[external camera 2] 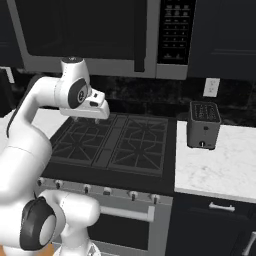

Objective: Navigate to the dishwasher.

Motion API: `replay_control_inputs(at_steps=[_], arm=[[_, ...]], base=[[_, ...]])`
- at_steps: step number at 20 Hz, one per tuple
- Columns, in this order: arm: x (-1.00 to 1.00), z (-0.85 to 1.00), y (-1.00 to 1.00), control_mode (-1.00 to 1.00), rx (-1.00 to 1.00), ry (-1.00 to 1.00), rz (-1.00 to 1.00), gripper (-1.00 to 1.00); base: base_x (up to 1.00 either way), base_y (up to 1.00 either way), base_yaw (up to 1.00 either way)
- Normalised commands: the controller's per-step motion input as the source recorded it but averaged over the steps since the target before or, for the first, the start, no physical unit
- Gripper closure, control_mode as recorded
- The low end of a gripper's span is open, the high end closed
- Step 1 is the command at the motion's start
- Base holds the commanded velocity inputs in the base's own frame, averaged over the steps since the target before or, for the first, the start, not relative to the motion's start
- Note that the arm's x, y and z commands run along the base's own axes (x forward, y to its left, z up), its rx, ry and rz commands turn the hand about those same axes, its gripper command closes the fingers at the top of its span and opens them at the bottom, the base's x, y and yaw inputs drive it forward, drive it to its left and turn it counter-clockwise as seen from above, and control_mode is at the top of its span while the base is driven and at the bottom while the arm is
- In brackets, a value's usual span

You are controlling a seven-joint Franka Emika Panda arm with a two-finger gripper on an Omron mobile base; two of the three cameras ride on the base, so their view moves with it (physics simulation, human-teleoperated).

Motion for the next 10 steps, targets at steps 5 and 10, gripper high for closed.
replay_control_inputs(at_steps=[5,10], arm=[[0.00,0.00,0.00,1.00,0.00,0.00,0.00,-1.00],[0.00,0.00,0.00,1.00,0.00,0.00,0.00,-1.00]], base=[[-0.02,0.02,0.01],[-0.07,0.30,0.31]])
